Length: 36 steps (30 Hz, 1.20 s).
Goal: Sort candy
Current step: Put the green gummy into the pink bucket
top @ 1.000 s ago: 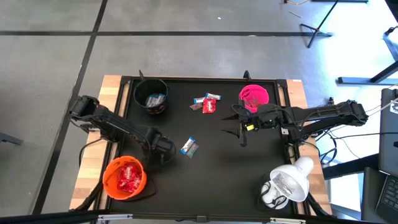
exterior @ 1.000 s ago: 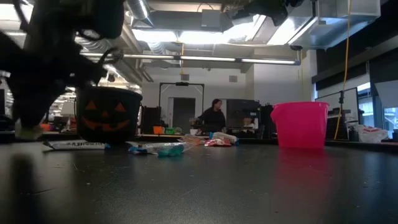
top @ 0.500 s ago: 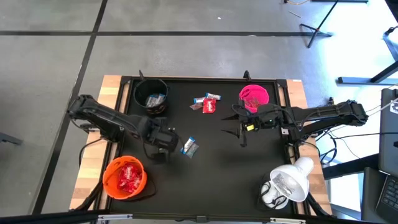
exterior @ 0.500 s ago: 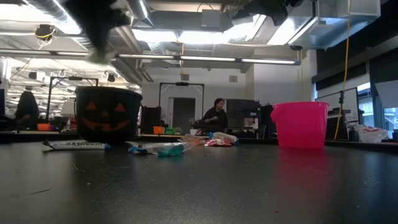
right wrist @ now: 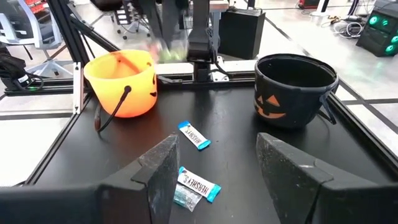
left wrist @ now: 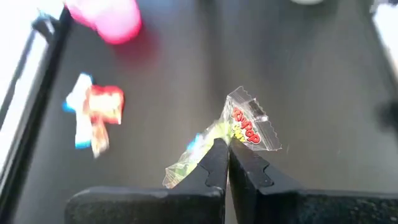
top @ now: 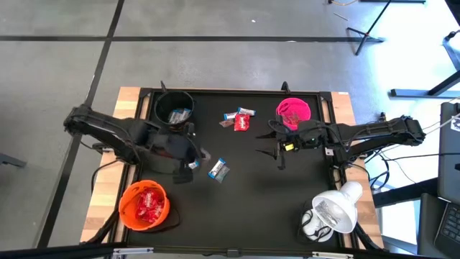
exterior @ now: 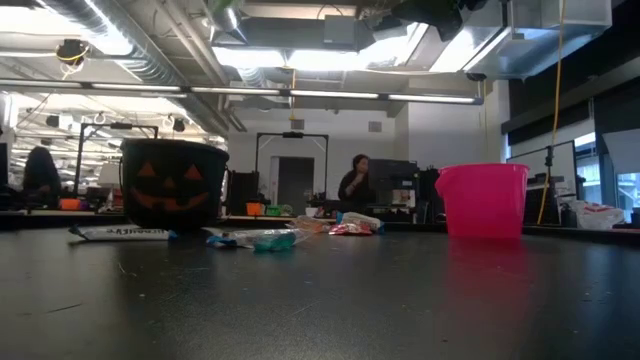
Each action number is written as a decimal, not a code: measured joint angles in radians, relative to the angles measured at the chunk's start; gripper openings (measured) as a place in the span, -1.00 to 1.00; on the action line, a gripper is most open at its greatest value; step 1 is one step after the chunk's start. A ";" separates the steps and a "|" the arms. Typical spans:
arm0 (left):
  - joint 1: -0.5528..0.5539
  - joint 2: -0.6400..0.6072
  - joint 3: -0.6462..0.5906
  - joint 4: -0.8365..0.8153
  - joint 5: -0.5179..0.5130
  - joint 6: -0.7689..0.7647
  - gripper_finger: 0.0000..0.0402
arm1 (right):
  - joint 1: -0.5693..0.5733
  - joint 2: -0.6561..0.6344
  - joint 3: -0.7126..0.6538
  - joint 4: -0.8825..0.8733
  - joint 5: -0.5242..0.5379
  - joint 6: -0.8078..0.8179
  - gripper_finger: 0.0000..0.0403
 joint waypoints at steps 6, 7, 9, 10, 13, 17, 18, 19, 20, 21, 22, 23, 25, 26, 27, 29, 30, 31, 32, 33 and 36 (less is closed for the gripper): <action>0.005 -0.045 0.000 0.149 -0.024 0.035 -1.00 | 0.000 0.017 0.000 0.063 0.017 -0.001 0.06; 0.010 -0.046 0.000 0.161 -0.033 0.028 -1.00 | 0.000 0.024 0.000 0.082 0.011 -0.001 0.06; 0.022 -0.049 0.000 0.169 -0.040 0.021 -1.00 | 0.001 0.042 0.000 0.112 -0.001 -0.001 0.06; 0.028 -0.050 0.000 0.177 -0.044 0.013 -1.00 | 0.001 0.051 0.000 0.118 -0.001 -0.002 0.06; 0.043 -0.050 0.000 0.216 -0.045 0.005 -1.00 | 0.001 0.081 0.000 0.140 -0.002 -0.008 0.06; 0.047 -0.050 0.000 0.298 -0.039 0.031 -1.00 | 0.001 0.121 0.000 0.181 -0.003 -0.008 0.06; 0.047 -0.050 0.000 0.325 -0.038 0.034 -1.00 | 0.001 0.129 0.000 0.193 -0.005 -0.008 0.06; 0.047 -0.050 0.000 0.355 -0.033 0.044 -1.00 | 0.001 0.138 0.000 0.209 -0.010 -0.008 0.06; 0.047 -0.050 0.000 0.381 -0.025 0.054 -1.00 | 0.001 0.145 0.000 0.228 -0.020 -0.006 0.06; 0.047 -0.050 0.000 0.402 -0.016 0.062 -1.00 | 0.002 0.151 0.000 0.250 -0.033 -0.003 0.06; 0.047 -0.050 0.000 0.416 -0.006 0.073 -1.00 | 0.008 0.158 0.000 0.277 -0.043 -0.003 0.06; 0.047 -0.048 0.000 0.425 -0.005 0.079 -1.00 | 0.015 0.165 0.000 0.301 -0.047 -0.006 0.06; 0.047 -0.047 -0.003 0.439 -0.007 0.082 -1.00 | 0.023 0.179 0.000 0.340 -0.042 -0.026 0.06; 0.047 -0.047 -0.011 0.456 -0.007 0.083 -1.00 | 0.031 0.186 0.000 0.361 -0.037 -0.034 0.06; 0.047 -0.047 -0.024 0.481 -0.009 0.085 -1.00 | 0.037 0.193 0.000 0.383 -0.037 -0.039 0.06; 0.047 -0.047 -0.055 0.537 -0.010 0.094 -1.00 | 0.041 0.210 0.000 0.441 -0.036 -0.046 0.06; 0.047 -0.047 -0.076 0.565 -0.010 0.098 -1.00 | 0.041 0.219 0.000 0.473 -0.037 -0.054 0.06; 0.047 -0.047 -0.100 0.599 -0.010 0.099 -1.00 | 0.042 0.229 0.000 0.501 -0.037 -0.060 0.06; 0.051 -0.047 -0.126 0.633 -0.009 0.099 -1.00 | 0.041 0.238 0.000 0.527 -0.038 -0.061 0.06; 0.056 -0.047 -0.153 0.669 -0.005 0.094 -1.00 | 0.041 0.247 0.000 0.548 -0.046 -0.061 0.06; 0.076 -0.046 -0.216 0.756 0.021 0.073 -1.00 | 0.040 0.270 0.000 0.600 -0.053 -0.061 0.06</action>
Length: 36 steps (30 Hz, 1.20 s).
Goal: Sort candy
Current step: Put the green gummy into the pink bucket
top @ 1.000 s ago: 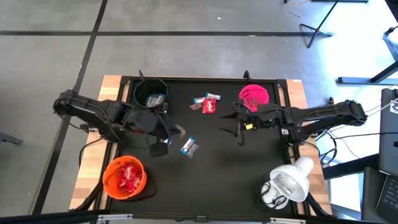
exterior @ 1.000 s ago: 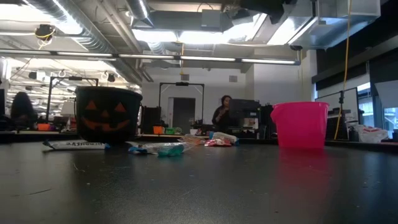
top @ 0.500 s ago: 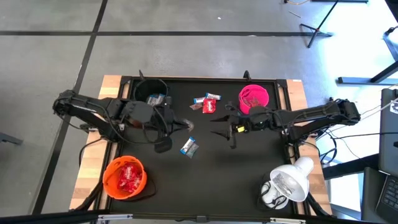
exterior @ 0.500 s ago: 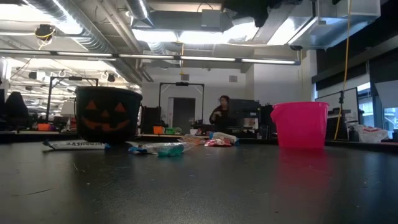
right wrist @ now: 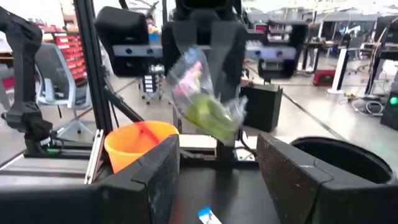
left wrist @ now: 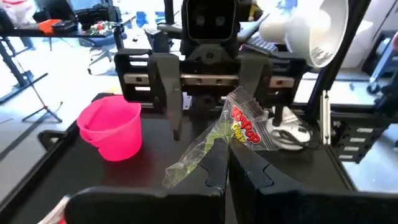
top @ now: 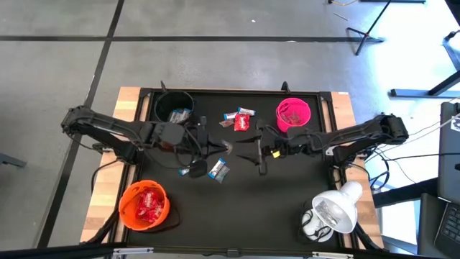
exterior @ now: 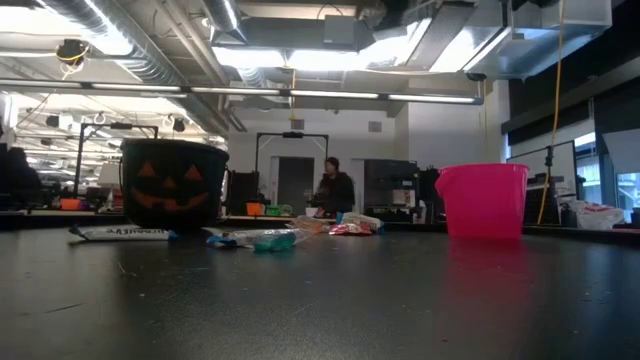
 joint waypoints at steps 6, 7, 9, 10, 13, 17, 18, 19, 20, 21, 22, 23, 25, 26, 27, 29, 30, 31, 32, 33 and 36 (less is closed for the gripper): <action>0.024 -0.001 -0.046 0.132 0.056 -0.020 -1.00 | 0.000 0.027 0.000 0.071 -0.001 -0.010 0.06; 0.025 0.001 -0.046 0.139 0.057 -0.021 -1.00 | 0.000 0.028 0.000 0.076 0.000 -0.019 0.06; 0.026 0.002 -0.047 0.147 0.057 -0.021 -1.00 | 0.000 0.032 0.000 0.095 0.000 -0.030 0.06; 0.025 0.002 -0.047 0.154 0.058 -0.024 -1.00 | 0.000 0.037 0.000 0.110 0.000 -0.032 0.06; 0.024 0.002 -0.047 0.153 0.060 -0.027 -1.00 | 0.000 0.047 0.000 0.120 0.000 -0.037 0.06; 0.025 0.017 -0.047 0.182 0.062 -0.042 -1.00 | 0.000 0.083 0.000 0.172 0.000 -0.054 0.06; 0.025 0.021 -0.047 0.183 0.075 -0.043 -1.00 | 0.000 0.096 0.000 0.194 0.000 -0.054 0.06; 0.025 0.033 -0.047 0.187 0.097 -0.043 -1.00 | 0.000 0.110 0.000 0.214 0.000 -0.055 0.06; 0.026 0.047 -0.047 0.207 0.116 -0.043 -1.00 | 0.000 0.120 0.000 0.229 0.000 -0.054 0.06; 0.029 0.056 -0.047 0.216 0.126 -0.044 -1.00 | -0.001 0.131 0.000 0.243 0.000 -0.055 0.06; 0.030 0.065 -0.047 0.217 0.131 -0.044 -1.00 | -0.001 0.143 0.000 0.259 -0.003 -0.056 0.06; 0.030 0.073 -0.047 0.222 0.132 -0.045 -1.00 | 0.000 0.151 0.000 0.271 -0.003 -0.056 0.06; 0.031 0.077 -0.047 0.218 0.129 -0.047 -1.00 | 0.000 0.154 0.000 0.269 -0.002 -0.056 0.06; 0.031 0.077 -0.047 0.218 0.123 -0.047 -1.00 | 0.000 0.156 0.000 0.270 -0.001 -0.056 0.06; 0.031 0.077 -0.047 0.218 0.123 -0.047 -1.00 | -0.001 0.157 0.000 0.268 0.000 -0.056 0.06; 0.030 0.077 -0.047 0.218 0.121 -0.047 -1.00 | -0.001 0.158 0.000 0.260 0.001 -0.056 0.04; 0.030 0.076 -0.047 0.216 0.117 -0.047 -1.00 | -0.001 0.158 0.000 0.260 0.001 -0.056 0.02; 0.030 0.075 -0.047 0.216 0.116 -0.047 -1.00 | -0.001 0.158 0.000 0.261 0.001 -0.056 -0.02; 0.030 0.073 -0.047 0.215 0.118 -0.047 -1.00 | 0.000 0.158 0.000 0.263 0.001 -0.056 -0.06; 0.030 0.072 -0.047 0.213 0.125 -0.047 -1.00 | 0.000 0.158 0.000 0.264 0.001 -0.056 -0.12; 0.031 0.072 -0.047 0.188 0.151 -0.046 -1.00 | 0.000 0.158 0.000 0.259 -0.002 -0.056 -0.36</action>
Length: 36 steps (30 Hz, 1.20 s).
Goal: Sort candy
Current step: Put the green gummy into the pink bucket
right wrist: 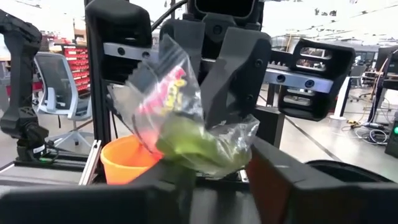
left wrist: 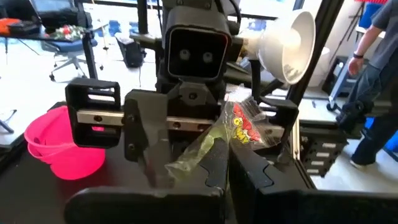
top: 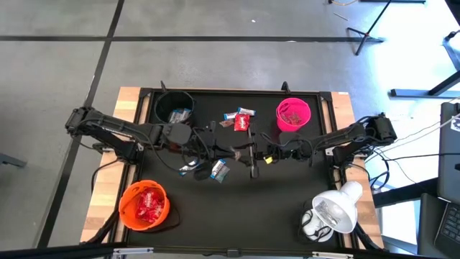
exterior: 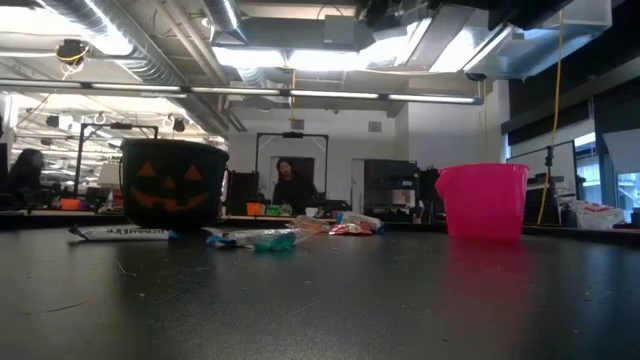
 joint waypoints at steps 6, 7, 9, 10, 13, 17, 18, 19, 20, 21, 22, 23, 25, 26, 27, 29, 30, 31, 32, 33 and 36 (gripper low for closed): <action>0.000 0.000 0.000 0.027 0.001 0.008 -1.00 | 0.001 0.000 0.000 0.012 -0.007 0.000 -0.85; 0.000 0.000 0.000 0.032 0.003 0.021 -0.98 | 0.001 -0.001 0.000 0.013 -0.008 0.000 -0.91; 0.000 0.000 0.000 0.032 0.006 0.044 -0.92 | 0.002 -0.004 0.000 0.010 -0.008 0.000 -0.94; 0.000 -0.003 0.000 0.032 0.006 0.054 -0.87 | 0.002 -0.004 0.000 0.010 -0.007 0.000 -0.94; 0.000 -0.017 0.000 0.032 0.007 0.091 -0.68 | 0.000 -0.013 0.000 0.004 0.003 0.000 -0.83; -0.001 -0.068 0.000 0.025 0.007 0.130 -0.43 | -0.002 -0.035 0.001 -0.020 0.046 -0.001 -0.75; -0.003 -0.088 0.000 0.015 0.006 0.133 -0.39 | -0.002 -0.047 0.001 -0.029 0.066 -0.006 -0.75; -0.003 -0.111 0.000 0.004 0.005 0.134 -0.36 | -0.002 -0.064 0.001 -0.046 0.093 -0.017 -0.75; -0.004 -0.134 0.000 -0.011 0.000 0.134 -0.33 | -0.002 -0.086 0.001 -0.083 0.124 -0.024 -0.77; -0.006 -0.158 0.000 -0.025 -0.009 0.134 -0.32 | -0.002 -0.107 0.001 -0.115 0.154 -0.026 -0.78; -0.010 -0.185 0.000 -0.045 -0.021 0.134 -0.31 | -0.002 -0.128 0.001 -0.146 0.182 -0.027 -0.80; -0.016 -0.213 0.000 -0.075 -0.039 0.133 -0.31 | -0.002 -0.152 0.001 -0.187 0.215 -0.033 -0.81; -0.029 -0.264 0.000 -0.126 -0.081 0.123 -0.31 | -0.002 -0.209 0.001 -0.269 0.284 -0.058 -0.83; -0.039 -0.286 0.000 -0.158 -0.109 0.113 -0.31 | -0.002 -0.239 0.001 -0.315 0.327 -0.072 -0.84; -0.051 -0.306 0.000 -0.181 -0.138 0.101 -0.31 | -0.002 -0.269 0.001 -0.357 0.371 -0.075 -0.84; -0.076 -0.328 0.000 -0.205 -0.196 0.073 -0.31 | -0.002 -0.332 0.002 -0.465 0.481 -0.078 -0.84; -0.091 -0.332 0.000 -0.219 -0.221 0.066 -0.31 | -0.006 -0.358 0.002 -0.505 0.543 -0.077 -0.84; -0.105 -0.331 0.000 -0.229 -0.236 0.064 -0.31 | -0.015 -0.388 0.002 -0.562 0.606 -0.077 -0.83; -0.118 -0.328 0.000 -0.240 -0.245 0.065 -0.30 | -0.024 -0.411 0.001 -0.617 0.666 -0.075 -0.82; -0.130 -0.322 0.000 -0.250 -0.251 0.065 -0.30 | -0.037 -0.436 0.001 -0.662 0.708 -0.067 -0.81; -0.154 -0.297 0.000 -0.262 -0.268 0.065 -0.30 | -0.101 -0.497 0.001 -0.830 0.779 -0.014 -0.79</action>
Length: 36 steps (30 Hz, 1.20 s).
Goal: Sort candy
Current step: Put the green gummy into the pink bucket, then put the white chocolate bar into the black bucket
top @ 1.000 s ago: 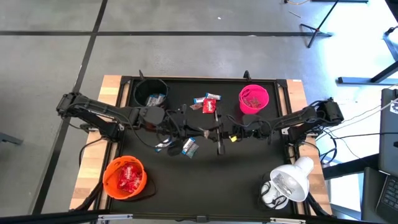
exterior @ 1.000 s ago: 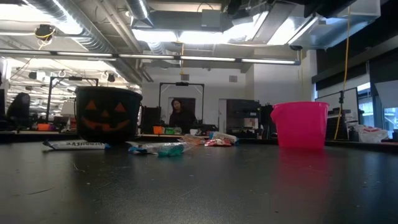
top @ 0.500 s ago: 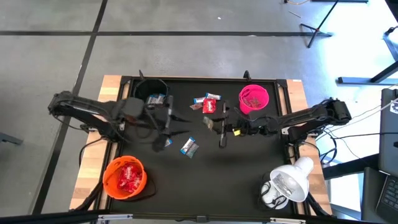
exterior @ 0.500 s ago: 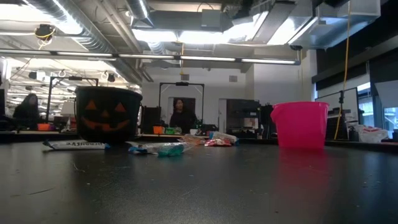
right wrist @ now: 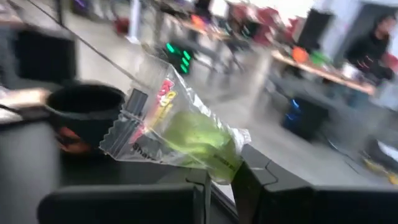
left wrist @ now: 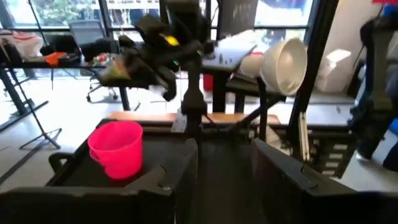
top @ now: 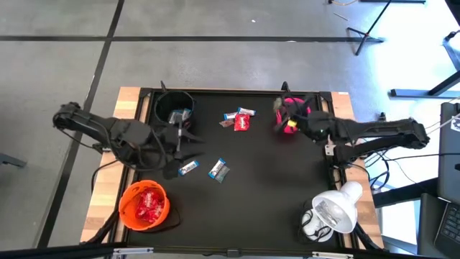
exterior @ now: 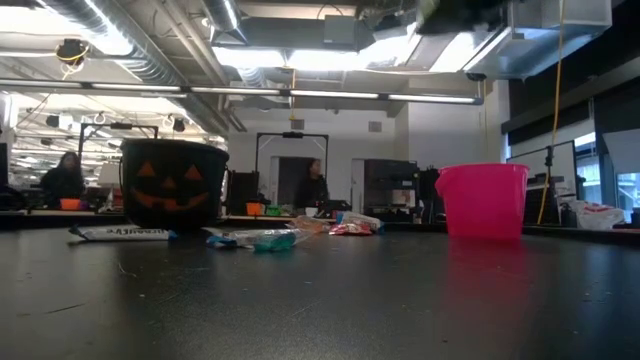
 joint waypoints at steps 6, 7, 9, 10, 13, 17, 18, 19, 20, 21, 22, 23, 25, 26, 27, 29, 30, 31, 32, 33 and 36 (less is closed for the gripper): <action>-0.012 0.057 0.000 -0.004 -0.014 0.013 -0.30 | -0.215 -0.073 0.000 -0.305 -0.064 0.151 -0.78; -0.012 0.064 0.000 -0.005 -0.015 0.013 -0.30 | -0.261 -0.078 0.000 -0.337 -0.101 0.174 -0.78; -0.012 0.077 0.000 -0.005 -0.020 0.015 -0.30 | -0.349 -0.079 0.000 -0.385 -0.198 0.204 -0.78; -0.010 0.081 0.000 -0.005 -0.023 0.015 -0.30 | -0.394 -0.077 0.000 -0.408 -0.259 0.217 -0.78; -0.005 0.092 0.000 -0.005 -0.029 0.015 -0.30 | -0.520 -0.062 0.000 -0.459 -0.433 0.234 -0.78; -0.005 0.095 0.000 -0.004 -0.031 0.000 -0.30 | -0.643 -0.028 0.000 -0.529 -0.538 0.261 -0.78; -0.005 0.097 0.000 -0.004 -0.031 -0.005 -0.30 | -0.666 -0.022 0.000 -0.546 -0.546 0.262 -0.78; -0.007 0.099 0.000 -0.006 -0.031 -0.008 -0.30 | -0.686 -0.018 0.000 -0.561 -0.555 0.263 -0.78; -0.009 0.100 0.000 -0.009 -0.031 -0.010 -0.30 | -0.704 -0.015 0.000 -0.576 -0.565 0.263 -0.78; -0.012 0.101 0.000 -0.013 -0.031 -0.010 -0.30 | -0.720 -0.013 0.000 -0.592 -0.575 0.263 -0.78; -0.012 0.100 0.000 -0.014 -0.031 -0.011 -0.30 | -0.732 -0.013 -0.001 -0.604 -0.587 0.263 -0.76; -0.012 0.099 0.000 -0.015 -0.031 -0.011 -0.30 | -0.741 -0.013 -0.001 -0.608 -0.603 0.263 -0.74; -0.012 0.099 0.000 -0.020 -0.034 -0.011 -0.30 | -0.747 -0.014 -0.001 -0.612 -0.630 0.257 -0.66; -0.012 0.099 0.000 -0.023 -0.040 -0.011 -0.30 | -0.745 -0.014 -0.001 -0.615 -0.645 0.255 -0.61; -0.012 0.099 0.000 -0.023 -0.043 -0.011 -0.30 | -0.745 -0.014 -0.001 -0.615 -0.650 0.254 -0.55; -0.012 0.099 0.000 -0.022 -0.046 -0.011 -0.30 | -0.745 -0.014 -0.001 -0.615 -0.679 0.251 -0.42; -0.012 0.099 0.000 -0.022 -0.047 -0.011 -0.30 | -0.745 -0.014 -0.001 -0.615 -0.698 0.249 -0.36; -0.012 0.099 0.000 -0.024 -0.046 -0.011 -0.30 | -0.745 -0.014 -0.001 -0.615 -0.719 0.249 -0.31; -0.012 0.099 0.000 -0.027 -0.046 -0.011 -0.30 | -0.745 -0.014 -0.001 -0.614 -0.741 0.249 -0.26; -0.012 0.099 0.000 -0.028 -0.046 -0.011 -0.30 | -0.745 -0.014 -0.001 -0.613 -0.758 0.249 -0.22; -0.012 0.099 0.000 -0.032 -0.046 -0.014 -0.30 | -0.744 -0.014 -0.001 -0.613 -0.783 0.253 -0.13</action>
